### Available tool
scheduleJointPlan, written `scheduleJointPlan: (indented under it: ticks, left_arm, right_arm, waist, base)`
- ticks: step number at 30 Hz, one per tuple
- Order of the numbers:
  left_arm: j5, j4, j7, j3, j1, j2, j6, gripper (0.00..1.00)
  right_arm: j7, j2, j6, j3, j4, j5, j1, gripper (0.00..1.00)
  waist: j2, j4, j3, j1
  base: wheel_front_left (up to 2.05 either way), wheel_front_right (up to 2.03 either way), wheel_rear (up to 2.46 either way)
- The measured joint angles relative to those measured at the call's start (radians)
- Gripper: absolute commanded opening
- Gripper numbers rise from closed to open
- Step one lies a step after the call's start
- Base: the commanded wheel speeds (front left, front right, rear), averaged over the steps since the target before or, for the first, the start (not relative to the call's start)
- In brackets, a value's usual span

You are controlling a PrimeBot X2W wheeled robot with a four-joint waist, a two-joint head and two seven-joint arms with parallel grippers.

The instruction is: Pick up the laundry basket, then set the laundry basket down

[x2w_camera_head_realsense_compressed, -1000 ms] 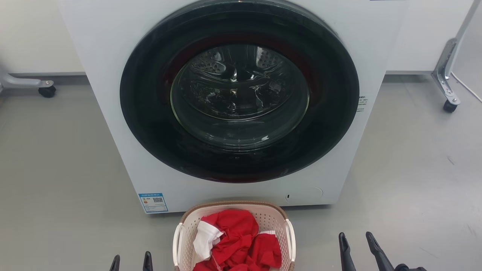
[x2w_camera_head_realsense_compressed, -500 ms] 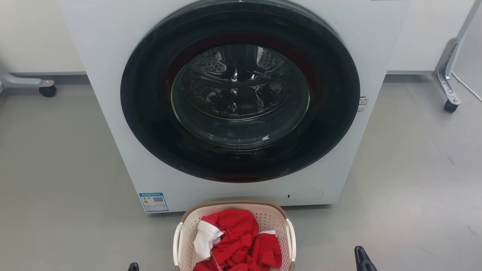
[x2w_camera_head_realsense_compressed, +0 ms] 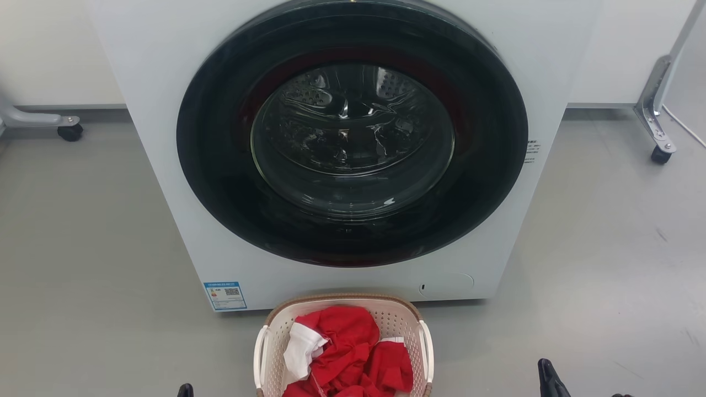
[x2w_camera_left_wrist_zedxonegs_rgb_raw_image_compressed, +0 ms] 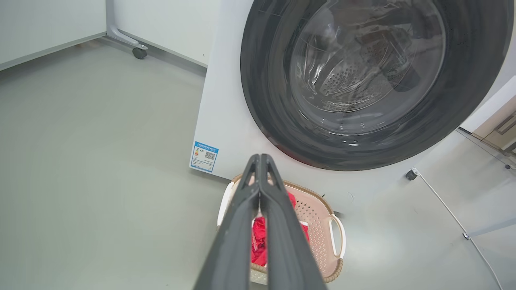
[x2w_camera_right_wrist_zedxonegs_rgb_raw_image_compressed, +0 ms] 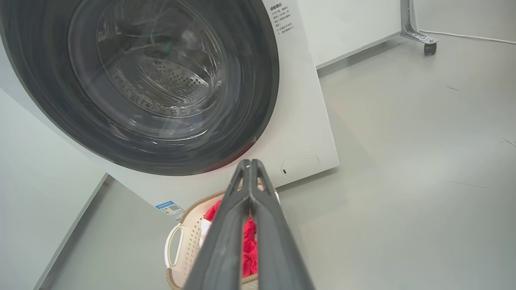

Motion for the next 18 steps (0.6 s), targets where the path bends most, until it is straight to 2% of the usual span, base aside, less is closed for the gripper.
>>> scheduleJointPlan:
  ticks: [18]
  left_arm:
    - [-0.235,0.041,0.069,0.053,-0.048,-0.008,-0.04,0.0]
  right_arm:
    - [0.067,0.015,0.045,-0.089,0.029,0.23,-0.034,0.0]
  waist:
    - [0.0,0.001,0.001,0.0]
  base:
    - [0.0,0.0,0.0]
